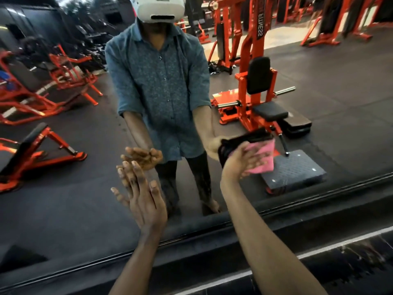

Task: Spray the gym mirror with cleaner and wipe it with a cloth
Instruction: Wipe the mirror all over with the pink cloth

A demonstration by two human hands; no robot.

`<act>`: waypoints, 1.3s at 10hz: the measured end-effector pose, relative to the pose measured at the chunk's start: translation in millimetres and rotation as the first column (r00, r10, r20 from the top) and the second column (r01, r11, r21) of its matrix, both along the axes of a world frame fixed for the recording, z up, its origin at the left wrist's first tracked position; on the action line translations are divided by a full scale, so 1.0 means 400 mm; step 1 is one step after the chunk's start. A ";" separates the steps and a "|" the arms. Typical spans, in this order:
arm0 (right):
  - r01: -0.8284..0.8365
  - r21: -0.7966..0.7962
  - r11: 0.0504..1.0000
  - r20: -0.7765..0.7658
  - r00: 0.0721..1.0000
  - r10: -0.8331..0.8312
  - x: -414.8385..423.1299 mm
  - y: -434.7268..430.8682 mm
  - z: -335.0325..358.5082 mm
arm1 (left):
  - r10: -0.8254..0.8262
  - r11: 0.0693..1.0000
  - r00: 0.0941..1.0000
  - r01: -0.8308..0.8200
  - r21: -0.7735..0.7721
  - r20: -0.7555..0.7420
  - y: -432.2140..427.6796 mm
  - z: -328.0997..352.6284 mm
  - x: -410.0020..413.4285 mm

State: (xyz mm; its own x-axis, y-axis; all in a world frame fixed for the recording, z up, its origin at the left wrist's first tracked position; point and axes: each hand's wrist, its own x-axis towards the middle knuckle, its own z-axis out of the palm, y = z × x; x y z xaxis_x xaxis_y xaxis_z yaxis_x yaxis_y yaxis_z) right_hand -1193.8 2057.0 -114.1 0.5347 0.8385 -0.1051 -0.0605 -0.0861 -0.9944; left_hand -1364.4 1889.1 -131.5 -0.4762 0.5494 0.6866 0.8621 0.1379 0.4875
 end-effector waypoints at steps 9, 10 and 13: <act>-0.299 0.309 0.903 0.619 0.784 0.048 -0.529 -0.313 -0.061 | -0.305 0.948 0.951 0.298 -0.109 -0.050 -0.118 0.012 -0.333; -0.403 0.129 0.906 0.658 0.718 0.226 -0.480 -0.330 -0.252 | -0.322 0.944 0.946 0.319 -0.083 -0.026 -0.125 0.017 -0.329; -0.147 -0.085 0.985 0.097 0.983 0.155 -0.378 -0.235 -0.088 | -0.228 0.972 0.974 0.226 0.070 0.016 -0.185 0.018 -0.369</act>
State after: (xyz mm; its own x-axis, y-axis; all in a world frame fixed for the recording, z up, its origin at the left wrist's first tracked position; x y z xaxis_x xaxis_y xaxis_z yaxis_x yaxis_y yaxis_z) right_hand -1344.9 1963.0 -149.2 0.4141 0.9017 -0.1240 0.0612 -0.1635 -0.9846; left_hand -1512.1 1815.1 -124.1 -0.3609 0.5978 0.7158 0.8552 -0.0940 0.5097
